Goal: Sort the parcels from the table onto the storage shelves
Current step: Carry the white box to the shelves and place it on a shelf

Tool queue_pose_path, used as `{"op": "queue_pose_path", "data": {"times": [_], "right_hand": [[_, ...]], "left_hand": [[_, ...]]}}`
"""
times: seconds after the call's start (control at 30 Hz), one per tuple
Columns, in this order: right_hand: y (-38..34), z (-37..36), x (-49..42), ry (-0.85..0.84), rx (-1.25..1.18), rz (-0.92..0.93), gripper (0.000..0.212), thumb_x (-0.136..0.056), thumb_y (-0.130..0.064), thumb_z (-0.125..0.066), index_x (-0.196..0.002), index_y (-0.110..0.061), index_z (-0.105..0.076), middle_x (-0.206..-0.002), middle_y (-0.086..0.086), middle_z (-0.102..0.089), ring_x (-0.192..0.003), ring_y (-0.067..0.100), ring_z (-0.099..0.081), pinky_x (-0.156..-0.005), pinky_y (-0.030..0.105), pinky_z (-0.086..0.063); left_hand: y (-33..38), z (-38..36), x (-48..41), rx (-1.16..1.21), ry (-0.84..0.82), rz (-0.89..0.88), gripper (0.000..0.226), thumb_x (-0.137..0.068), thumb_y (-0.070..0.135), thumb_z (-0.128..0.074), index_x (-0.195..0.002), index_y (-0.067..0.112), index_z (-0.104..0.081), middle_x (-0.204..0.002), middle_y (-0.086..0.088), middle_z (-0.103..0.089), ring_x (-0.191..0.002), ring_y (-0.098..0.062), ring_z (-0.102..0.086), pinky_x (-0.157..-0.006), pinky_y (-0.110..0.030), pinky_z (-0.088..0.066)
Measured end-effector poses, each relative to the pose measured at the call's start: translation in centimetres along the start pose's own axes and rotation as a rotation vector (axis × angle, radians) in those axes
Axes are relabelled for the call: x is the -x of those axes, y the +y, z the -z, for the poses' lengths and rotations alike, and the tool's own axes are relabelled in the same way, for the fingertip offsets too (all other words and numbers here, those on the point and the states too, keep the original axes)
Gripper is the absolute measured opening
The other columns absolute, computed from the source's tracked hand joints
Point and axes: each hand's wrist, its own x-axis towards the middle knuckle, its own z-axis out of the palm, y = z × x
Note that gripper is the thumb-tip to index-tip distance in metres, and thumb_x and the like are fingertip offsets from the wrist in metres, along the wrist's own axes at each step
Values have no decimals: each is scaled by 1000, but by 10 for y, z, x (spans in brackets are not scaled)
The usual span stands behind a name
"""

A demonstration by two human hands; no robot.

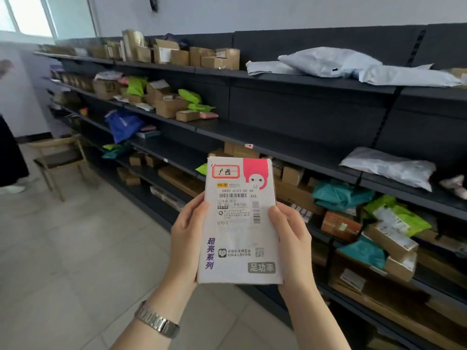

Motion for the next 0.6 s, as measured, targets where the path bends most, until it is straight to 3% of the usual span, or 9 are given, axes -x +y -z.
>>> {"op": "queue_pose_path", "data": {"times": [0.13,0.3,0.47,0.6], "right_hand": [[12,-39,-59,-38,-9,-21,12,-96,-30,-66,-104,-29,-74,-106,3,-79,-91,25,-78,-73,37,-64],[25,-92,-128,-96,-18,-22,10,-95,-32,-66,-97,-38,-74,-109,3,-77,-90,25,-79,-75,42,-65],[47,-151,-190,-96,-27,-23,14,-96,-30,-66,-108,-26,-71,-110,4,-77,-93,25,-78,-78,43,-65],[74,-198,-243,-59,-4,-11,14,-95,-30,-67,-108,-27,-71,-110,1,-77,-98,26,-77,-83,48,-64]], "left_hand": [[4,12,-63,-8,45,1,43,-82,39,-63,-123,28,-72,-105,0,-83,-90,-20,-80,-63,-26,-62],[14,30,-141,-30,87,-11,47,-81,41,-63,-126,29,-70,-111,-3,-82,-98,-27,-79,-76,-39,-62],[16,58,-224,-43,103,-2,46,-82,42,-63,-126,29,-70,-110,-4,-82,-96,-29,-79,-66,-33,-62],[6,83,-299,-7,105,11,37,-87,38,-64,-121,31,-73,-104,-2,-83,-87,-21,-80,-62,-29,-61]]}}
